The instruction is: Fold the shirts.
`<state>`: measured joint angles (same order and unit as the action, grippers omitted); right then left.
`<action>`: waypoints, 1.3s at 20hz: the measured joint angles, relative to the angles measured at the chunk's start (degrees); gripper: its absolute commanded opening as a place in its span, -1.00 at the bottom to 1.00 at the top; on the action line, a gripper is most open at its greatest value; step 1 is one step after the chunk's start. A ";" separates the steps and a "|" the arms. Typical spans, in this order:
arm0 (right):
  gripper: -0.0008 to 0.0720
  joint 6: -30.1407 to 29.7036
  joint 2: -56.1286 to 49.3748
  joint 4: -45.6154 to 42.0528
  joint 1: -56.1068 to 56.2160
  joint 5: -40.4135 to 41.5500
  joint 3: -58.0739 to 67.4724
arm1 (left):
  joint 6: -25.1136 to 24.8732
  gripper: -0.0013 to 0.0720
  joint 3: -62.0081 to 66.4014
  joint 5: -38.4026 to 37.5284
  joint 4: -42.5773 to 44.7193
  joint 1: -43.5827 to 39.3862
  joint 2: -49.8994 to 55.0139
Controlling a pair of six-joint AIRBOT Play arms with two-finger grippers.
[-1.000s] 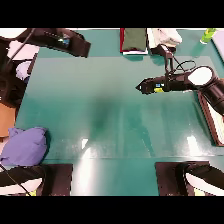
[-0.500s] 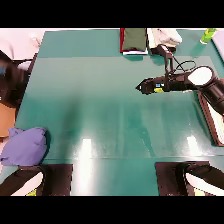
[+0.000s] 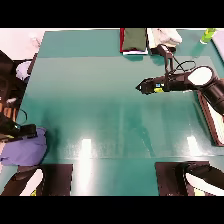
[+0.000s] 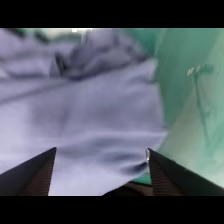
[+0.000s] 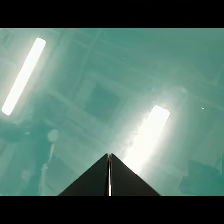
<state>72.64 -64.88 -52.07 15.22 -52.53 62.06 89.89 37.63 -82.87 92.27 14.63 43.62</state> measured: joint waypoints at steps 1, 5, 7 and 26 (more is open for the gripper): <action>-0.92 0.00 0.00 0.02 0.00 0.02 0.00 | 0.02 0.83 -1.77 0.50 0.15 0.24 -0.09; -0.92 -0.02 0.00 0.02 0.00 0.07 0.02 | 1.27 -0.90 -4.92 1.70 0.31 0.70 -0.33; -0.92 -0.04 0.00 0.02 -0.11 0.00 0.79 | 1.46 -0.90 -3.65 1.07 0.24 0.79 -0.37; -0.92 2.82 0.02 -0.09 -12.37 -6.23 41.59 | 6.16 -0.91 63.25 9.22 -4.09 -44.02 17.44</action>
<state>75.46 -64.86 -52.16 2.85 -58.76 103.66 96.05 100.88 -73.65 88.18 -29.39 61.06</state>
